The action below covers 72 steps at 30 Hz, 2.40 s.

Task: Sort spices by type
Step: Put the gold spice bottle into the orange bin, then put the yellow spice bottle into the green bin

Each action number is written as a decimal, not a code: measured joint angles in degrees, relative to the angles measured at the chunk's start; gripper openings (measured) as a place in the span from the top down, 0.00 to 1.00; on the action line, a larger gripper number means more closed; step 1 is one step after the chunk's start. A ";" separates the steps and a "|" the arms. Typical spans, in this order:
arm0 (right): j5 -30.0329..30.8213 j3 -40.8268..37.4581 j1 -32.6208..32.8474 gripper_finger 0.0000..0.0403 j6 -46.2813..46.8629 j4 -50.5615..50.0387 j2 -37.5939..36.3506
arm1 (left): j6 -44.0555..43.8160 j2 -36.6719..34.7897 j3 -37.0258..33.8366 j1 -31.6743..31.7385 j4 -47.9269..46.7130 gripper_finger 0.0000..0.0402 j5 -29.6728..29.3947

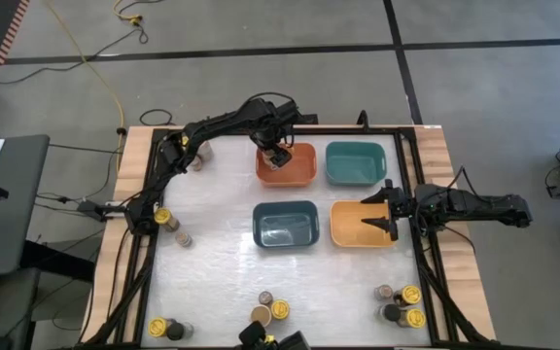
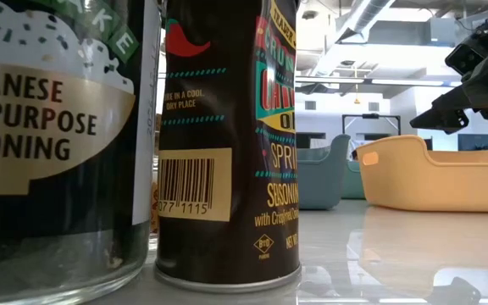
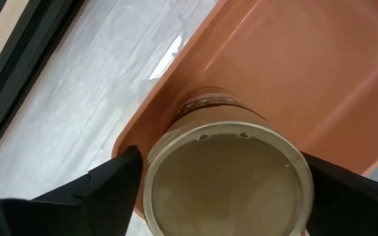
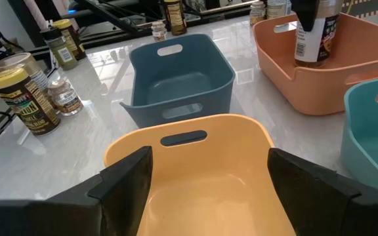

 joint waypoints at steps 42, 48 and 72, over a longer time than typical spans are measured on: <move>-0.01 0.00 -0.07 0.18 0.00 0.10 -0.01 | 2.76 -27.72 -0.40 -10.47 -15.32 0.11 -13.93; 0.00 -0.17 -0.13 0.18 -0.94 3.87 0.01 | -2.55 -29.41 -0.44 -17.42 -17.03 0.11 -16.80; 3.02 -0.09 -1.61 0.18 -3.80 22.43 3.43 | -7.80 -54.73 -56.98 -40.94 36.20 0.11 -25.52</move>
